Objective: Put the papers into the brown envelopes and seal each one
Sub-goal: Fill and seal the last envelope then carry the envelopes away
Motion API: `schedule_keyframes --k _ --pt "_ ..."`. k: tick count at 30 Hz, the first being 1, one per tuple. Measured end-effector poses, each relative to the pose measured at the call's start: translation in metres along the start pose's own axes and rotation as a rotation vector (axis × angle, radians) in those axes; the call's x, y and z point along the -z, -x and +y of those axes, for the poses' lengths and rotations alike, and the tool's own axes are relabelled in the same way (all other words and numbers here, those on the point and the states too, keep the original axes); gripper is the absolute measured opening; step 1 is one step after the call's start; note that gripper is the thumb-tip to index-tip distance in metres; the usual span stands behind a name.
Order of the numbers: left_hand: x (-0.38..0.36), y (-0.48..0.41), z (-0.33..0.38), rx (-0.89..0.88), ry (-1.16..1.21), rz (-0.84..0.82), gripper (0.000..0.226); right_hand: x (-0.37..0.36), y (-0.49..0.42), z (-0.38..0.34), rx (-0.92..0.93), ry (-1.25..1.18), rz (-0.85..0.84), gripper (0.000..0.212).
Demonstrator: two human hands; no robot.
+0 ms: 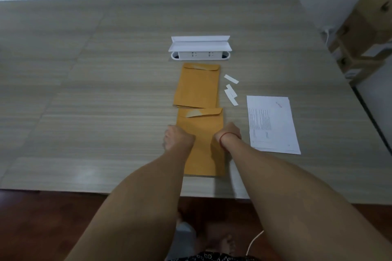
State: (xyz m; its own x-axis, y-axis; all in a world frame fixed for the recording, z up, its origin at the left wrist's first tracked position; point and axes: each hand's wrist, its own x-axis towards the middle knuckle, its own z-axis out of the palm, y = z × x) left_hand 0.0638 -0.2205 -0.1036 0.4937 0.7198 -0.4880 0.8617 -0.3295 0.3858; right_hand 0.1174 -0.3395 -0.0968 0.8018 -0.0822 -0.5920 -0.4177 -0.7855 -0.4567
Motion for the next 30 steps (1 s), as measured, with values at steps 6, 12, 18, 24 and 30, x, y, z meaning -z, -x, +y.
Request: schedule_keyframes --k 6,12,18,24,30 --pt "-0.010 -0.008 -0.008 -0.053 -0.182 0.083 0.060 -0.007 -0.013 0.011 0.089 0.131 0.034 0.049" --pt "-0.013 -0.031 0.003 -0.317 -0.170 0.043 0.047 -0.010 -0.034 0.001 0.278 0.238 -0.013 0.049" --pt "-0.012 -0.040 0.020 -0.346 -0.203 -0.045 0.080 -0.006 -0.052 -0.008 0.285 0.246 -0.073 0.076" --pt "-0.010 -0.053 0.034 -0.306 -0.245 -0.160 0.079 -0.003 -0.066 -0.019 0.242 0.294 -0.106 0.073" --pt "-0.004 -0.057 0.039 -0.284 -0.281 -0.210 0.079 0.001 -0.069 -0.024 0.231 0.348 -0.144 0.074"
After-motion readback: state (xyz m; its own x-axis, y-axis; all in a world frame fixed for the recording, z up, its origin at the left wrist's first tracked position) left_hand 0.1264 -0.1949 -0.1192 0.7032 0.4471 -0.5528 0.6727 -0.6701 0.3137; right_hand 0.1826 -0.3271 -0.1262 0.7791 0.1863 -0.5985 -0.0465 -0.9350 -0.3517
